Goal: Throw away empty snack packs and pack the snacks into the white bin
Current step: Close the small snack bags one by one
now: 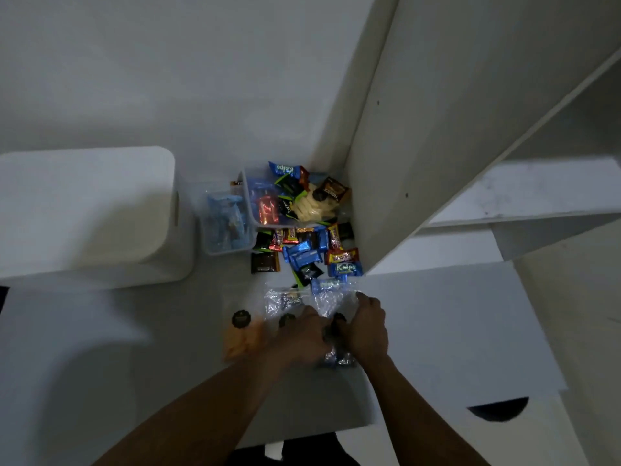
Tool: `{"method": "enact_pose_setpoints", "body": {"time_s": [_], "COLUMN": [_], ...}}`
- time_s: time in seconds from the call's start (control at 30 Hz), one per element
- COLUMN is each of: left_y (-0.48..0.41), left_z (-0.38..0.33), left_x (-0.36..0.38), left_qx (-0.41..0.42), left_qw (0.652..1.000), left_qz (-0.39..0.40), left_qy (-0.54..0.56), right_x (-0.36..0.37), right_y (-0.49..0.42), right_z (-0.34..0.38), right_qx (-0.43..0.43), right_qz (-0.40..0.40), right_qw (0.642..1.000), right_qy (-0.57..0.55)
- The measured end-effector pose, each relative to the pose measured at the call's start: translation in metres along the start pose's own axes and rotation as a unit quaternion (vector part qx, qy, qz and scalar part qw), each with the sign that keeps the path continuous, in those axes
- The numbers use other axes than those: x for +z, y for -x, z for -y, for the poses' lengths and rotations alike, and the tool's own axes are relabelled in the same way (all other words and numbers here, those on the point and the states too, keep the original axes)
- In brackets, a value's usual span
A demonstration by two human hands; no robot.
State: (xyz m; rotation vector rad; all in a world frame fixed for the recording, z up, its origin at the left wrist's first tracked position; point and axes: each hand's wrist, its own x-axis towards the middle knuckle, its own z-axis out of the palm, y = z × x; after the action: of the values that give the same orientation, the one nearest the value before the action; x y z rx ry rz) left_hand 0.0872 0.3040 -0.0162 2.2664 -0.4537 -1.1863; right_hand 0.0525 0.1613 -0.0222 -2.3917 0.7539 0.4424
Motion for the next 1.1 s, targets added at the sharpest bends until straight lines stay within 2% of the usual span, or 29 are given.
{"method": "enact_pose_setpoints", "body": {"time_s": [0.1, 0.27, 0.33, 0.43, 0.47, 0.53, 0.6, 0.67, 0.73, 0.8, 0.83, 0.93, 1.1], "left_y": [-0.017, -0.046, -0.061, -0.085, -0.092, -0.101, -0.108, -0.118, -0.125, -0.130, -0.130, -0.128, -0.117], "left_z": [0.001, -0.006, -0.004, -0.004, -0.008, -0.020, -0.028, -0.028, -0.026, -0.020, -0.020, -0.017, -0.018], "left_x": [-0.012, -0.061, -0.079, -0.103, -0.110, -0.125, -0.134, -0.138, -0.138, -0.134, -0.131, -0.118, -0.116], "left_qx": [-0.015, -0.006, 0.014, 0.024, 0.027, 0.033, 0.018, -0.007, -0.028, -0.035, -0.029, 0.021, 0.077], "left_qw": [0.996, 0.981, 0.971, 0.968, 0.970, 0.967, 0.964, 0.964, 0.970, 0.970, 0.965, 0.946, 0.920], "left_qz": [-0.047, -0.145, -0.187, -0.210, -0.205, -0.208, -0.202, -0.183, -0.160, -0.167, -0.187, -0.246, -0.254], "left_qy": [0.075, 0.127, 0.148, 0.134, 0.130, 0.143, 0.173, 0.192, 0.179, 0.173, 0.182, 0.207, 0.287], "right_x": [-0.014, -0.026, -0.030, -0.030, -0.031, -0.034, -0.037, -0.035, -0.028, -0.026, -0.028, -0.034, -0.044], "right_y": [-0.022, -0.078, -0.100, -0.137, -0.148, -0.163, -0.173, -0.179, -0.181, -0.179, -0.176, -0.166, -0.152], "right_z": [0.012, 0.062, 0.082, 0.102, 0.106, 0.115, 0.121, 0.124, 0.125, 0.130, 0.133, 0.139, 0.144], "right_qx": [-0.107, -0.152, -0.127, -0.031, 0.018, 0.095, 0.121, 0.137, 0.131, 0.087, 0.056, -0.042, -0.119], "right_qz": [-0.032, -0.015, -0.023, 0.009, 0.040, 0.088, 0.106, 0.102, 0.052, -0.044, -0.091, -0.199, -0.232], "right_qw": [0.993, 0.979, 0.977, 0.964, 0.950, 0.887, 0.821, 0.786, 0.794, 0.842, 0.858, 0.875, 0.880], "right_qy": [-0.034, -0.135, -0.172, -0.263, -0.309, -0.443, -0.548, -0.595, -0.591, -0.531, -0.503, -0.440, -0.398]}}
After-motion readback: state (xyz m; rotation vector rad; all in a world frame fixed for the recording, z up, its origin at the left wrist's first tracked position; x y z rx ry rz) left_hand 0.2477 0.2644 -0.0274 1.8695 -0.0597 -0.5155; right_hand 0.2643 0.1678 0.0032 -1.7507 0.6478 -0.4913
